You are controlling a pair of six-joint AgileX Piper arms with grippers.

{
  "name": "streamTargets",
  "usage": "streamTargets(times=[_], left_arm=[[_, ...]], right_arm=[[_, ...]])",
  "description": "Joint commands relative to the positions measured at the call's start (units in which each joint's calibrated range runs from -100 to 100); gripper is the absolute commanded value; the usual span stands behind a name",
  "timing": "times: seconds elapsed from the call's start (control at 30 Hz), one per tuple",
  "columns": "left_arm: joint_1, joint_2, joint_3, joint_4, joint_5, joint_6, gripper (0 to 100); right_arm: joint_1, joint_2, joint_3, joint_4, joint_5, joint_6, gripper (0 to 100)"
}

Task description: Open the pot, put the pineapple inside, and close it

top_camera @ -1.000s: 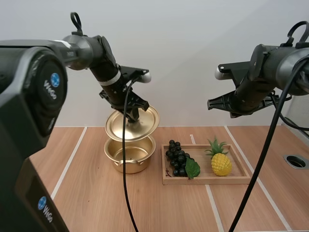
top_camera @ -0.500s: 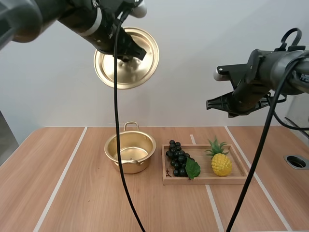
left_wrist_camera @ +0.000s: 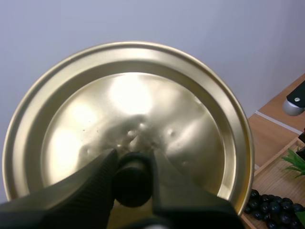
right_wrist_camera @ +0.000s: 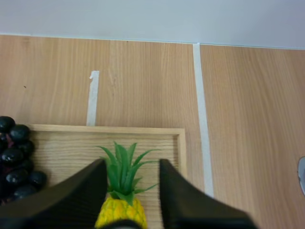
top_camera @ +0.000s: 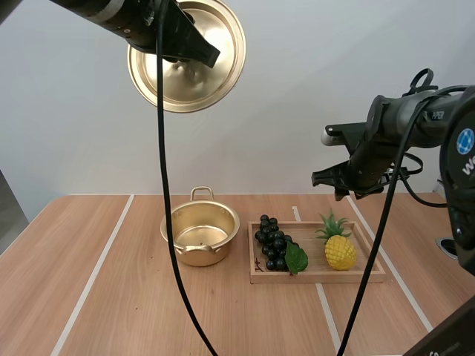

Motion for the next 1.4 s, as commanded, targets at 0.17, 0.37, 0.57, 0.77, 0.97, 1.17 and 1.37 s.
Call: streamTargets(times=[0.17, 0.37, 0.57, 0.77, 0.97, 1.17, 1.37], left_arm=[[-0.16, -0.4, -0.5, -0.1, 1.0, 0.5, 0], [-0.16, -0.4, -0.5, 0.8, 1.0, 0.7, 0], [-0.16, -0.4, -0.5, 0.8, 1.0, 1.5, 0], [-0.16, -0.4, -0.5, 0.8, 1.0, 1.5, 0], [-0.16, -0.4, -0.5, 0.8, 1.6, 1.5, 0], [-0.16, -0.4, -0.5, 0.8, 2.1, 1.5, 0], [-0.16, -0.4, -0.5, 0.8, 3.0, 1.6, 0]], right_arm=[[-0.1, -0.2, 0.1, 6.4, -0.5, -3.0, 100], [-0.1, -0.2, 0.5, 6.0, 1.3, -3.0, 100], [-0.1, -0.2, 1.0, 5.8, 8.7, -5.7, 100], [-0.1, -0.2, 1.0, 5.8, 17.3, -5.7, 100], [-0.1, -0.2, 1.0, 4.1, 20.8, -5.7, 100], [-0.1, 0.7, 1.6, 3.8, 20.9, -5.7, 100], [-0.1, 2.9, 7.7, 1.9, 12.2, -5.7, 100]])
